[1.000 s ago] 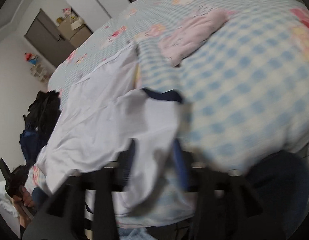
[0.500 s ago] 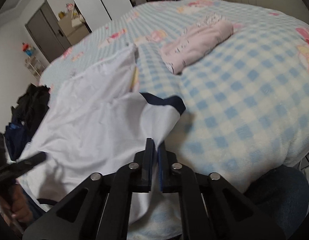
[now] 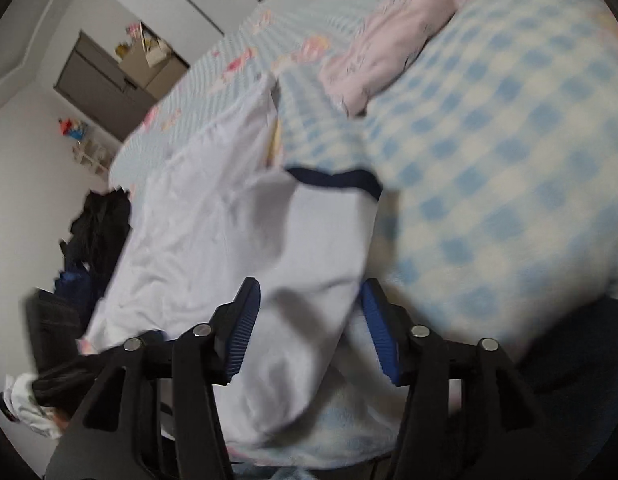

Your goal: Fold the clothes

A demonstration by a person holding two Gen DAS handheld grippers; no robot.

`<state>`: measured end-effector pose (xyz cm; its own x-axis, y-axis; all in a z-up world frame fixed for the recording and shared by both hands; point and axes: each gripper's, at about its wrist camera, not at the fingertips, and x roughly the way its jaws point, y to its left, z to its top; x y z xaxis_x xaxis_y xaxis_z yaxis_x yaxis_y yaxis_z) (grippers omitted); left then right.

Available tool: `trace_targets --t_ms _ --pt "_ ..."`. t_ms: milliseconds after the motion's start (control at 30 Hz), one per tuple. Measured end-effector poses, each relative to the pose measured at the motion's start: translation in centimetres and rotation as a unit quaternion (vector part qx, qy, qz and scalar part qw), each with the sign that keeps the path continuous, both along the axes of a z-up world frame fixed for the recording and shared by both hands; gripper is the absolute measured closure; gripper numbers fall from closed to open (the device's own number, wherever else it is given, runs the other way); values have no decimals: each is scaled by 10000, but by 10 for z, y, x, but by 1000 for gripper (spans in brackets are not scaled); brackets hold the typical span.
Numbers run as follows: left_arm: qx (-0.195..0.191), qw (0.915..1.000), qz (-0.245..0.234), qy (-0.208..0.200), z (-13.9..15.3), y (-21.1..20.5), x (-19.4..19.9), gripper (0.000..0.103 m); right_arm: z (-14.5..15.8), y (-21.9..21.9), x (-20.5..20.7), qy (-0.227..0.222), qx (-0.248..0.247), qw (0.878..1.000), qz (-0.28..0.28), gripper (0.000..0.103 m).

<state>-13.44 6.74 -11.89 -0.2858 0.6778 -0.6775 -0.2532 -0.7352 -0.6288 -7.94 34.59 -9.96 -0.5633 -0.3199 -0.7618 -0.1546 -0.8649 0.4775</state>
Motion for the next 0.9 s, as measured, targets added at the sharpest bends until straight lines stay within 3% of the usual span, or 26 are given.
trace_targets --t_ms 33,67,100,200,300,400,433,567,633,733,900 --pt "-19 10000 -61 66 4 4 2 75 -5 -2 -2 -82 141 9999 -43 63" --pt "-44 9998 -112 134 8 7 4 73 -7 -5 -3 -125 275 9995 -83 85" --pt "-55 9997 -151 186 11 9 7 73 -2 -8 -2 -9 380 9992 -96 98" --pt "20 9997 -140 202 15 5 8 73 28 -22 4 433 771 9960 105 103" --pt "-7 9998 -51 189 14 2 6 73 65 -45 11 1021 956 9890 472 103" --pt "-42 9999 43 160 12 1 5 73 79 -91 18 1366 959 9787 1197 102" --pt "-80 9998 79 159 11 1 5 72 78 -107 19 1365 940 9753 1464 101" --pt "-279 9988 388 107 6 -16 5 71 34 -153 17 592 652 9631 2543 92" --pt "-152 9987 478 72 6 -30 4 71 21 -162 26 367 806 9602 2651 92" --pt "167 9989 435 27 6 -40 4 63 26 -154 44 478 675 9644 2511 90" --pt "209 9994 270 -32 3 -19 -9 56 34 -121 41 547 644 9789 1863 78"
